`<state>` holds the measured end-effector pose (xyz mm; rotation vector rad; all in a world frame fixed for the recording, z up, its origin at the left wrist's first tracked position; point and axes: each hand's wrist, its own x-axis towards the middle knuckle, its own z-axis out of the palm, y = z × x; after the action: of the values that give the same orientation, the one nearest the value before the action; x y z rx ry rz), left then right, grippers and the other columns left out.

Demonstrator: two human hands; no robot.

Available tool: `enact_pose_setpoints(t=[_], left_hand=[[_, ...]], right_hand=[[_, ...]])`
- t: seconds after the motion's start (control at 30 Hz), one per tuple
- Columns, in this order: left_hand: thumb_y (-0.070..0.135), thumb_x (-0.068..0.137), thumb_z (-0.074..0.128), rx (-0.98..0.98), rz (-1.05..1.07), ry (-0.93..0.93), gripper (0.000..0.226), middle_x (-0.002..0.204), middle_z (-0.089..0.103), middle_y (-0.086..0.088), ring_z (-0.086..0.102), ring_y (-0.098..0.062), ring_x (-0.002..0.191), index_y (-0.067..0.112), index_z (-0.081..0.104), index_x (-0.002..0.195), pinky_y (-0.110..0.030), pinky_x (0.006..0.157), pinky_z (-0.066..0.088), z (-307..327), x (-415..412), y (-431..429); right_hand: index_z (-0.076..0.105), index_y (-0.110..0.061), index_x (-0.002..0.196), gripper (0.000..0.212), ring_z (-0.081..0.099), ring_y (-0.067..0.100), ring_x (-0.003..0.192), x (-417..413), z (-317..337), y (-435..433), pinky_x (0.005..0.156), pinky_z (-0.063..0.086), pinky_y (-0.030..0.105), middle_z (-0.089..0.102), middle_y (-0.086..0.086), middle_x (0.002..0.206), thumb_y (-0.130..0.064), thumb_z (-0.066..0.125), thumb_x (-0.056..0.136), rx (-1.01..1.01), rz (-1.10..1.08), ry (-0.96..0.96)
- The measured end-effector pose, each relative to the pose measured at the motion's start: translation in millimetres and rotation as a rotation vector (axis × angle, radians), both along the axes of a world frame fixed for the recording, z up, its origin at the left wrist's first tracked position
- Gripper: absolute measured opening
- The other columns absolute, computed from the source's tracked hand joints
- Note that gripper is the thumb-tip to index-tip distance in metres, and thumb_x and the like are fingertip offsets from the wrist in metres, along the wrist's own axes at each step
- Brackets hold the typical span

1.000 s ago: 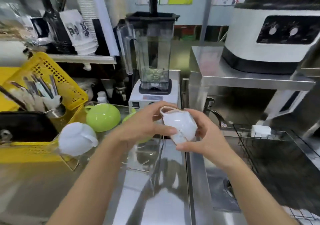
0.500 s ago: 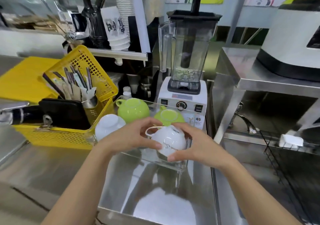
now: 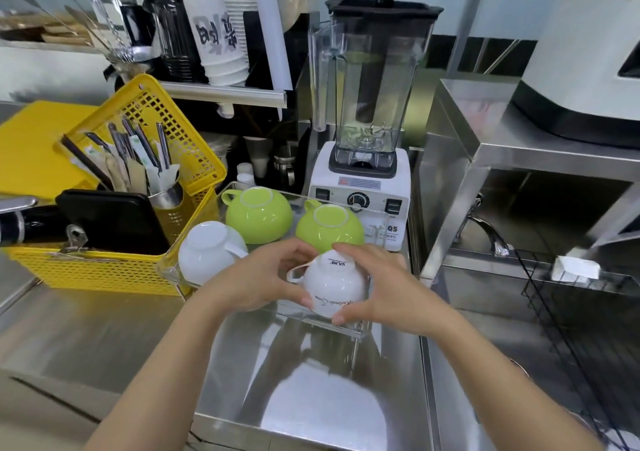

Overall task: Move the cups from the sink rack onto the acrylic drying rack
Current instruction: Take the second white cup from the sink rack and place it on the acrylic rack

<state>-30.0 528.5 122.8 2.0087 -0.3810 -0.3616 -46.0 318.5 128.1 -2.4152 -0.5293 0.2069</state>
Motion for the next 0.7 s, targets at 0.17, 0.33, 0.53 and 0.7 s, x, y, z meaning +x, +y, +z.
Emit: enact_pose_setpoints(t=[0.17, 0.33, 0.53, 0.7], left_hand=[[0.002, 0.061, 0.082, 0.071, -0.009, -0.036, 0.061, 0.116, 0.062, 0.006, 0.055, 0.003, 0.108, 0.019, 0.056, 0.114, -0.009, 0.091, 0.041, -3.7, 2.9, -0.2], [0.005, 0.064, 0.082, 0.106, -0.029, -0.053, 0.06, 0.119, 0.061, 0.012, 0.053, 0.004, 0.112, 0.027, 0.055, 0.113, -0.02, 0.099, 0.041, -4.3, 4.2, 0.3], [0.033, 0.065, 0.079, 0.194, -0.045, -0.039, 0.063, 0.125, 0.055, 0.019, 0.048, 0.008, 0.118, 0.032, 0.051, 0.122, -0.023, 0.105, 0.037, 5.9, 1.3, 1.4], [0.038, 0.075, 0.073, 0.243, 0.07, -0.124, 0.053, 0.122, 0.051, 0.024, 0.043, 0.018, 0.113, 0.034, 0.048, 0.122, -0.001, 0.092, 0.035, 20.6, -7.9, -5.6]], right_hand=[[0.028, -0.039, 0.137, 0.093, 0.023, 0.011, 0.126, 0.7, -11.0, -0.7, 0.101, 0.012, 0.022, 0.037, -0.01, 0.131, -0.046, 0.079, 0.06, -0.038, 0.014, -0.068], [0.027, -0.042, 0.136, 0.088, 0.023, 0.01, 0.127, 0.3, -12.9, -2.3, 0.101, 0.012, 0.022, 0.037, -0.013, 0.131, -0.064, 0.062, 0.059, -0.011, 0.029, -0.074], [0.025, -0.036, 0.139, 0.078, 0.017, -0.012, 0.105, -4.4, -4.5, -10.2, 0.105, 0.015, 0.024, 0.03, -0.018, 0.127, -0.045, 0.069, 0.075, 0.087, 0.022, -0.076], [0.025, -0.045, 0.136, 0.079, 0.039, 0.009, 0.121, 6.3, -10.0, -25.0, 0.108, 0.028, 0.031, 0.039, -0.017, 0.132, -0.067, 0.053, 0.065, 0.147, -0.003, -0.063]])
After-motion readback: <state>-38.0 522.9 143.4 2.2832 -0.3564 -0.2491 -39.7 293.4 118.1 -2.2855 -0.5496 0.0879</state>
